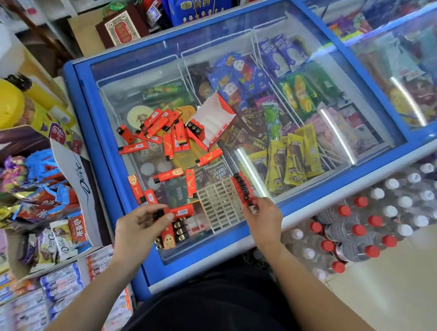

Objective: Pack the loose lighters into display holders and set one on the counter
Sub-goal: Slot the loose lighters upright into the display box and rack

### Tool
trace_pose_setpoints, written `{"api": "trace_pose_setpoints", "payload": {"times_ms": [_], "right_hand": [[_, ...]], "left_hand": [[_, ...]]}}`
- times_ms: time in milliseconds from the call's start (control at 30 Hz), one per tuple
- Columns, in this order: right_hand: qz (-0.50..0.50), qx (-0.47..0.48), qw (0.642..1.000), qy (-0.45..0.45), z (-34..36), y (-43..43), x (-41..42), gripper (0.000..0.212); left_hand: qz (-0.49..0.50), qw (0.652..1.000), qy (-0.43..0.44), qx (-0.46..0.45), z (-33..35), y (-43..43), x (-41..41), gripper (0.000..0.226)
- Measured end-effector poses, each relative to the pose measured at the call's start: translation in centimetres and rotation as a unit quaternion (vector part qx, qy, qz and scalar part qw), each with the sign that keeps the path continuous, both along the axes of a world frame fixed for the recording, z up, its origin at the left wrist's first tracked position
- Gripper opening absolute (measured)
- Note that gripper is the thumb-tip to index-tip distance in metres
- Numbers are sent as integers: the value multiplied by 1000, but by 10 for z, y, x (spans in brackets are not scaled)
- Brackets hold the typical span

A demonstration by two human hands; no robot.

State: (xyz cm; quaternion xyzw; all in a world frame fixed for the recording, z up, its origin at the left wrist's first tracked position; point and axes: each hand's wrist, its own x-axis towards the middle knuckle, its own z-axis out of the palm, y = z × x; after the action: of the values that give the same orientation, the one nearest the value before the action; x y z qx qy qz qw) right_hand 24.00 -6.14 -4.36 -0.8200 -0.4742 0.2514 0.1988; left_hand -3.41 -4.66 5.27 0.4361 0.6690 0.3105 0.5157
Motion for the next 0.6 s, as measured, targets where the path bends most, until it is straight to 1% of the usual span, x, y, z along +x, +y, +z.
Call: {"api": "trace_pose_setpoints", "payload": {"times_ms": [67, 133, 200, 233, 267, 300, 400, 467, 500, 600], "right_hand": [[1, -10, 1000, 21, -2, 3, 2, 28], [-5, -10, 997, 72, -1, 1, 5, 32], [-37, 7, 988, 152, 7, -6, 6, 48], [-58, 23, 982, 177, 11, -10, 6, 53], [-76, 43, 979, 187, 16, -15, 6, 55], [-89, 65, 976, 190, 23, -20, 5, 53], [-110, 130, 963, 210, 51, -32, -5, 37], [-87, 130, 953, 260, 72, -35, -13, 28], [-52, 110, 949, 290, 81, -34, -18, 28], [77, 45, 931, 355, 94, -23, -35, 38]], "left_hand": [[3, 1000, -3, -9, 2, 0, 2, 24], [-3, 1000, -11, -15, 3, -1, 4, 22], [-1, 999, -27, -19, 6, -1, 7, 18], [1, 999, -35, -22, 7, -1, 8, 17], [2, 999, -40, -24, 8, -2, 10, 16], [1, 999, -42, -28, 8, -2, 12, 16], [-9, 997, -62, -37, 9, -1, 17, 16], [-26, 996, -80, -38, 11, -1, 21, 14], [-35, 995, -86, -38, 12, -1, 23, 13], [-58, 992, -105, -39, 16, 0, 30, 12]]}}
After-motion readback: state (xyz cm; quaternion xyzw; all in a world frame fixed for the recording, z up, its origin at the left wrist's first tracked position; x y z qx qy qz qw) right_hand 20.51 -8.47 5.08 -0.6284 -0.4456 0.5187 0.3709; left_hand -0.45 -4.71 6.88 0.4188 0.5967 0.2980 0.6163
